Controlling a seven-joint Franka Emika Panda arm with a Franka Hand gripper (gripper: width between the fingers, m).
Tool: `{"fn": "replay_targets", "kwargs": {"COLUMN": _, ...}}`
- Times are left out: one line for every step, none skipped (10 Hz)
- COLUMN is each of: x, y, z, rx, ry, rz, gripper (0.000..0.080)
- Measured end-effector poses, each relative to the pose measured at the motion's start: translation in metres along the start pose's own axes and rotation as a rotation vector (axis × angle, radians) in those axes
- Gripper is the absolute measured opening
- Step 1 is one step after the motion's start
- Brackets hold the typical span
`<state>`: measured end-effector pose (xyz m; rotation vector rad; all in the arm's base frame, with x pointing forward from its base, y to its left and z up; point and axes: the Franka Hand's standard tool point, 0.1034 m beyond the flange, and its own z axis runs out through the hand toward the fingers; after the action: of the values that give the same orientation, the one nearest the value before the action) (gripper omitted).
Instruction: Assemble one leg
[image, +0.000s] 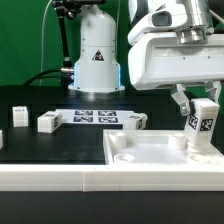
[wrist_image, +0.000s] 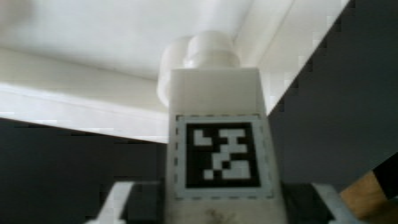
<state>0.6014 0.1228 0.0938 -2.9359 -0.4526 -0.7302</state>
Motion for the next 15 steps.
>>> {"fn": "replay_targets", "kwargs": {"x": 0.001, "y": 0.0, "z": 0.001, "rx": 0.002, "ry": -0.005, "rz": 0.0, "gripper": 0.0291}}
{"fn": "replay_targets", "kwargs": {"x": 0.001, "y": 0.001, "z": 0.001, "rx": 0.003, "ry": -0.012, "rz": 0.001, "gripper": 0.0291}}
{"fn": "replay_targets", "kwargs": {"x": 0.001, "y": 0.001, "z": 0.001, "rx": 0.003, "ry": -0.013, "rz": 0.002, "gripper": 0.0291}}
{"fn": "replay_targets", "kwargs": {"x": 0.001, "y": 0.001, "z": 0.001, "rx": 0.003, "ry": -0.016, "rz": 0.002, "gripper": 0.0291}}
{"fn": "replay_targets", "kwargs": {"x": 0.003, "y": 0.0, "z": -0.003, "rx": 0.006, "ry": -0.026, "rz": 0.001, "gripper": 0.0291}}
{"fn": "replay_targets", "kwargs": {"x": 0.007, "y": 0.0, "z": -0.008, "rx": 0.006, "ry": -0.027, "rz": -0.002, "gripper": 0.0291}}
{"fn": "replay_targets", "kwargs": {"x": 0.01, "y": 0.001, "z": -0.011, "rx": 0.005, "ry": -0.024, "rz": -0.002, "gripper": 0.0291}}
{"fn": "replay_targets", "kwargs": {"x": 0.011, "y": 0.001, "z": -0.011, "rx": 0.004, "ry": -0.023, "rz": -0.002, "gripper": 0.0291}}
{"fn": "replay_targets", "kwargs": {"x": 0.013, "y": 0.002, "z": -0.012, "rx": 0.002, "ry": -0.012, "rz": -0.006, "gripper": 0.0291}}
{"fn": "replay_targets", "kwargs": {"x": 0.014, "y": 0.004, "z": -0.013, "rx": -0.002, "ry": -0.003, "rz": -0.008, "gripper": 0.0291}}
{"fn": "replay_targets", "kwargs": {"x": 0.013, "y": 0.003, "z": -0.012, "rx": 0.0, "ry": -0.006, "rz": -0.009, "gripper": 0.0291}}
{"fn": "replay_targets", "kwargs": {"x": 0.013, "y": 0.003, "z": -0.012, "rx": 0.0, "ry": -0.007, "rz": -0.009, "gripper": 0.0291}}
{"fn": "replay_targets", "kwargs": {"x": 0.013, "y": 0.003, "z": -0.011, "rx": 0.0, "ry": -0.007, "rz": -0.008, "gripper": 0.0291}}
{"fn": "replay_targets", "kwargs": {"x": 0.013, "y": 0.005, "z": -0.011, "rx": -0.001, "ry": -0.009, "rz": -0.013, "gripper": 0.0291}}
{"fn": "replay_targets", "kwargs": {"x": 0.014, "y": 0.01, "z": -0.008, "rx": -0.004, "ry": -0.008, "rz": -0.017, "gripper": 0.0291}}
